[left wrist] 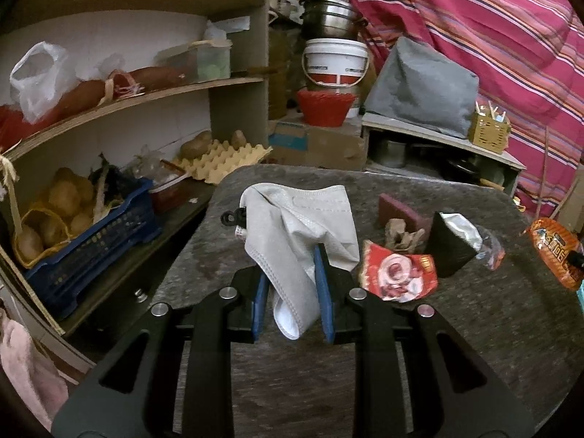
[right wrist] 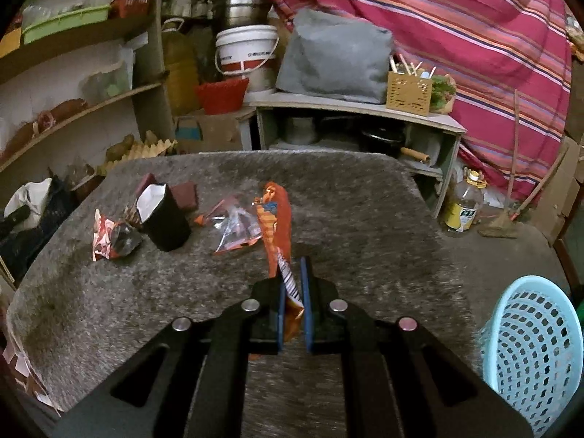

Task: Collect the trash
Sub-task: 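Carry the tissue in the left tool and orange snack bag in the right over the basket, open both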

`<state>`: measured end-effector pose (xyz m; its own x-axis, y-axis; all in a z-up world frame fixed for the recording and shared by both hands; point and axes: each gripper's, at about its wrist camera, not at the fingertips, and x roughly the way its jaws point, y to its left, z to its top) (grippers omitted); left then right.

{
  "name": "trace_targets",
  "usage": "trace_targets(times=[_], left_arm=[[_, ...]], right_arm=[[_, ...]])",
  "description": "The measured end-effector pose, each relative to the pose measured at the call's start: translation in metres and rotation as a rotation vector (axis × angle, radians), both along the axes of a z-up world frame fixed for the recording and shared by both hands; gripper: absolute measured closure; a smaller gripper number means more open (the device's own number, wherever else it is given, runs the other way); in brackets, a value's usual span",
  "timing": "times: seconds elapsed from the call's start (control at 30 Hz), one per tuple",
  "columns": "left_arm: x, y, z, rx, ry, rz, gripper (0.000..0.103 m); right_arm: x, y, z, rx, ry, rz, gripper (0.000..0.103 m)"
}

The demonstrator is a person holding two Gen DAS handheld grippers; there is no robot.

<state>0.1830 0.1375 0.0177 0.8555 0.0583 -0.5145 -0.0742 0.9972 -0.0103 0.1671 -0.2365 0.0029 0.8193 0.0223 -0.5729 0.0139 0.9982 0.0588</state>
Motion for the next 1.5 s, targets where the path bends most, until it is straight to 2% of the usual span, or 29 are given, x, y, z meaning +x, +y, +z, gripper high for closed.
trace_targets(times=[0.3, 0.6, 0.93, 1.13, 1.2, 1.37, 1.5], left_arm=[[0.007, -0.048, 0.007, -0.007, -0.013, -0.072, 0.080], [0.013, -0.133, 0.003, 0.002, -0.008, -0.194, 0.080], [0.008, -0.262, -0.006, -0.011, 0.007, -0.398, 0.080], [-0.009, -0.352, -0.021, 0.040, 0.012, -0.527, 0.080], [-0.018, -0.379, -0.026, 0.062, 0.008, -0.568, 0.080], [-0.033, -0.447, -0.040, 0.015, 0.046, -0.672, 0.080], [-0.044, -0.493, -0.049, 0.013, 0.066, -0.741, 0.080]], right_arm=[[-0.015, -0.043, 0.003, 0.042, -0.012, -0.057, 0.095], [-0.043, -0.096, 0.003, 0.066, -0.017, -0.138, 0.095], [-0.092, -0.197, -0.009, 0.118, 0.001, -0.307, 0.095], [-0.126, -0.255, -0.026, 0.083, 0.042, -0.439, 0.095], [-0.132, -0.269, -0.032, 0.077, 0.059, -0.466, 0.095], [-0.143, -0.299, -0.042, 0.064, 0.093, -0.528, 0.095], [-0.142, -0.304, -0.041, 0.022, 0.105, -0.565, 0.095]])
